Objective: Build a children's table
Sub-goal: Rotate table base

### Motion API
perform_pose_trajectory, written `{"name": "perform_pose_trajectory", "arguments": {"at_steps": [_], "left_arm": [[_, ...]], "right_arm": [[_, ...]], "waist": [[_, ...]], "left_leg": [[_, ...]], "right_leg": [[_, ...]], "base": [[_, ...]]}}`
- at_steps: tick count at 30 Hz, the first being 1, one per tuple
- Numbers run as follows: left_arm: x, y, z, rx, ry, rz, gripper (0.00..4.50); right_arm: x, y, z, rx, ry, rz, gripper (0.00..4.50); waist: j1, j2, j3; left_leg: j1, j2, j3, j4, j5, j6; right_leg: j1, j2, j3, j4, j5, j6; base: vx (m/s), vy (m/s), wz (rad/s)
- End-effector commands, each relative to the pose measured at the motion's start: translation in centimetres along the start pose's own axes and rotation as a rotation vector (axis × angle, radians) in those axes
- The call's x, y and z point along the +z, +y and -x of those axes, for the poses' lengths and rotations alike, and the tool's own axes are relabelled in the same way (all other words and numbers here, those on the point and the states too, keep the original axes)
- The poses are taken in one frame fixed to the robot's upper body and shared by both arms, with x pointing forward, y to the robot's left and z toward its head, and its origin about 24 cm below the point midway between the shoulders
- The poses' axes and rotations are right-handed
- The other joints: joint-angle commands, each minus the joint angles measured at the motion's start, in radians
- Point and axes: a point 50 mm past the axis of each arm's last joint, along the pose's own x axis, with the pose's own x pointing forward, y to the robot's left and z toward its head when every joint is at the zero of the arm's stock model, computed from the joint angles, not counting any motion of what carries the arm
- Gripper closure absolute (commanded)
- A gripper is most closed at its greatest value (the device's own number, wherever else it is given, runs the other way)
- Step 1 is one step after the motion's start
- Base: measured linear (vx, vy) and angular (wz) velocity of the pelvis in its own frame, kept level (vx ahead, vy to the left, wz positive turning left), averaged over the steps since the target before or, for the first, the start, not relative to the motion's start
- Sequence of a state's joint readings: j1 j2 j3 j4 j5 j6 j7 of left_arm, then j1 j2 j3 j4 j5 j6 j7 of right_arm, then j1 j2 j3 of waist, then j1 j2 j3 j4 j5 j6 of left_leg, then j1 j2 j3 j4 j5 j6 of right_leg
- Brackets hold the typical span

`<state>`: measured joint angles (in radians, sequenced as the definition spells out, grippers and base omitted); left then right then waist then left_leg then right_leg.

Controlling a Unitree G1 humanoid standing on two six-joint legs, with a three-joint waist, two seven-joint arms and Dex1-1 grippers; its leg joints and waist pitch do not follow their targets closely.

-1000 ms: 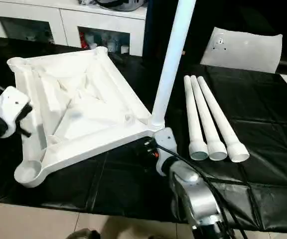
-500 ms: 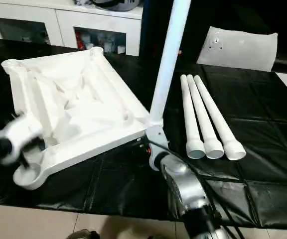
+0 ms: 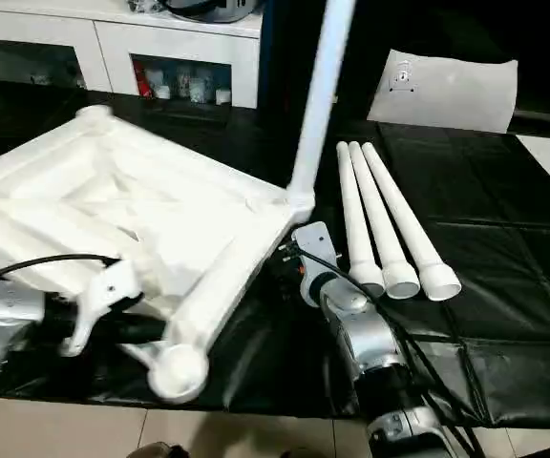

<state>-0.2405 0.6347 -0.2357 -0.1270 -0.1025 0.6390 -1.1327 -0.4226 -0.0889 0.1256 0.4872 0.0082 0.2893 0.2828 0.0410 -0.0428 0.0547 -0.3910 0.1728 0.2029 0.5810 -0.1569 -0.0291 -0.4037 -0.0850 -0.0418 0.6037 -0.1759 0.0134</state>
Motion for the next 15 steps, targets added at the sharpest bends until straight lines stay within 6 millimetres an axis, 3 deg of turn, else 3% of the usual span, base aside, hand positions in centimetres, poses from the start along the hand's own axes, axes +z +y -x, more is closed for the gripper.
{"name": "perform_pose_trajectory", "arguments": {"at_steps": [1,7,9,10,11,15], "left_arm": [[1.9,-0.3,-1.4,-0.038,-0.082,-0.062,4.44],[3.8,0.8,-3.5,0.040,-0.179,-0.069,4.44],[4.5,1.8,-4.5,0.131,-0.212,-0.074,4.44],[4.5,2.1,-4.6,0.154,-0.212,-0.076,4.44],[4.5,2.4,-4.6,0.187,-0.211,-0.084,4.44],[4.7,4.2,-4.1,0.347,-0.228,-0.101,4.44]], "right_arm": [[1.3,1.1,-0.5,0.047,-0.053,0.013,0.00],[1.4,1.0,-0.8,0.044,-0.059,0.013,0.00],[1.6,1.0,-0.9,0.040,-0.063,0.016,0.00],[1.6,1.0,-0.9,0.039,-0.064,0.018,0.00],[1.7,0.9,-1.0,0.037,-0.068,0.018,0.00],[2.5,0.5,-0.9,0.022,-0.109,0.021,0.00]], "waist": [[0.002,0.023,-0.058],[-0.003,0.025,-0.062],[-0.002,0.026,-0.062],[-0.003,0.022,-0.063],[-0.002,0.027,-0.063],[-0.003,0.023,-0.064]], "left_leg": [[0.038,0.050,-0.033,-0.080,-0.398,-0.090],[0.033,0.050,-0.038,-0.078,-0.410,-0.090],[0.039,0.048,-0.034,-0.073,-0.412,-0.084],[0.032,0.049,-0.037,-0.074,-0.403,-0.079],[0.030,0.049,-0.038,-0.075,-0.397,-0.079],[0.030,0.050,-0.037,-0.072,-0.390,-0.066]], "right_leg": [[0.018,-0.052,0.042,-0.075,-0.324,-0.169],[0.024,-0.053,0.040,-0.073,-0.310,-0.170],[0.019,-0.052,0.041,-0.078,-0.308,-0.174],[0.026,-0.054,0.041,-0.077,-0.308,-0.173],[0.028,-0.055,0.040,-0.075,-0.305,-0.172],[0.026,-0.055,0.040,-0.078,-0.303,-0.174]], "base": [[0.000,0.000,0.00],[0.000,0.000,0.00],[0.000,0.000,0.00],[0.000,0.000,0.00],[0.000,0.000,0.00],[0.000,0.000,0.00]]}}
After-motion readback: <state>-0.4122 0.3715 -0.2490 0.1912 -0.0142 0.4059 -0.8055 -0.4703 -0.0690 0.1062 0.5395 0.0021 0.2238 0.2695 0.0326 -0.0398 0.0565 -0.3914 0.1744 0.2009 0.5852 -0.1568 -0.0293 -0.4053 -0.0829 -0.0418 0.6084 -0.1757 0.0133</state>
